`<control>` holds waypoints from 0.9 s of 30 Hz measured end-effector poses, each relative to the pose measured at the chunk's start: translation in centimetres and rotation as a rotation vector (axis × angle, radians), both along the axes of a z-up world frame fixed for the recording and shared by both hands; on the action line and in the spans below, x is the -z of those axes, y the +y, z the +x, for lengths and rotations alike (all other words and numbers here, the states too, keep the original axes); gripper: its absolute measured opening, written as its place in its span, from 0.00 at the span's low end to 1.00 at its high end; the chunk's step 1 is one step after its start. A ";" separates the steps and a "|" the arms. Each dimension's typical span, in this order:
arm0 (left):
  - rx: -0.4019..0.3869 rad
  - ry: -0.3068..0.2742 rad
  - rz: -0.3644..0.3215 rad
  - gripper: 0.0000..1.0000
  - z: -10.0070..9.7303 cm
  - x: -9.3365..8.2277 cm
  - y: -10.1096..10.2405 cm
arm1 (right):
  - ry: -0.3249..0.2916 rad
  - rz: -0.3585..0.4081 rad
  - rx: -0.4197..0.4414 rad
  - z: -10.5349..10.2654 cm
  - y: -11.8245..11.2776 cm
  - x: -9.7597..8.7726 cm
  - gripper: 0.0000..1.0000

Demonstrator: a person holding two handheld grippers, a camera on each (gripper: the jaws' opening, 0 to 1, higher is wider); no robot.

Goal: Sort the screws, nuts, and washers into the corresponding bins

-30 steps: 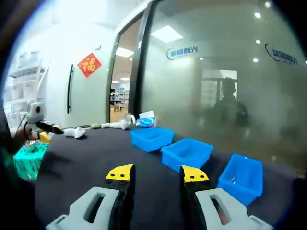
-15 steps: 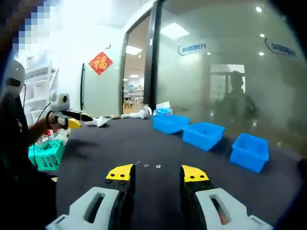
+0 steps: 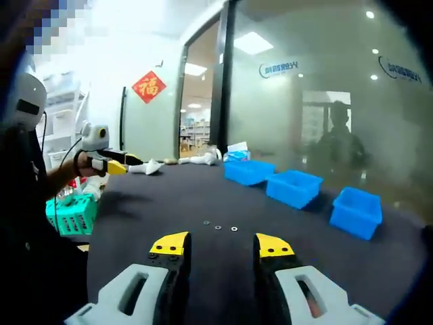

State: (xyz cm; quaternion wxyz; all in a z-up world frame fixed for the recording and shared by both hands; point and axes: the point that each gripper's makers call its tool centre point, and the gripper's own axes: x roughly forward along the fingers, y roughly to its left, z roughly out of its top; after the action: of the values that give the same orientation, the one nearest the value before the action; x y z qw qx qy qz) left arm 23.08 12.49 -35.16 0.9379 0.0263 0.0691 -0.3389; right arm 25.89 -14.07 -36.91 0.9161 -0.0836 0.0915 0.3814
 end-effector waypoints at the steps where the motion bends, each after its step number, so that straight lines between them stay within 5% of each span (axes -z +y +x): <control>1: 0.001 0.001 0.000 0.42 0.0 0.0 0.0 | 0.002 -0.004 -0.004 0.0 0.1 0.1 0.33; 11: 0.013 0.011 0.007 0.42 -0.1 0.5 -0.2 | 0.052 -0.042 -0.047 0.6 0.9 0.4 0.30; 27: 0.033 0.023 0.007 0.42 -0.1 1.0 -0.7 | 0.157 -0.285 -0.208 4.1 4.0 1.1 0.27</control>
State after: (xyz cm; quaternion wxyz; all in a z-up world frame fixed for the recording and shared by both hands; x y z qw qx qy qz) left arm 22.95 11.82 -36.14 0.9313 0.0269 0.0809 -0.3542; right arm 30.04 -10.09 -37.96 0.8406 -0.1917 0.2066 0.4626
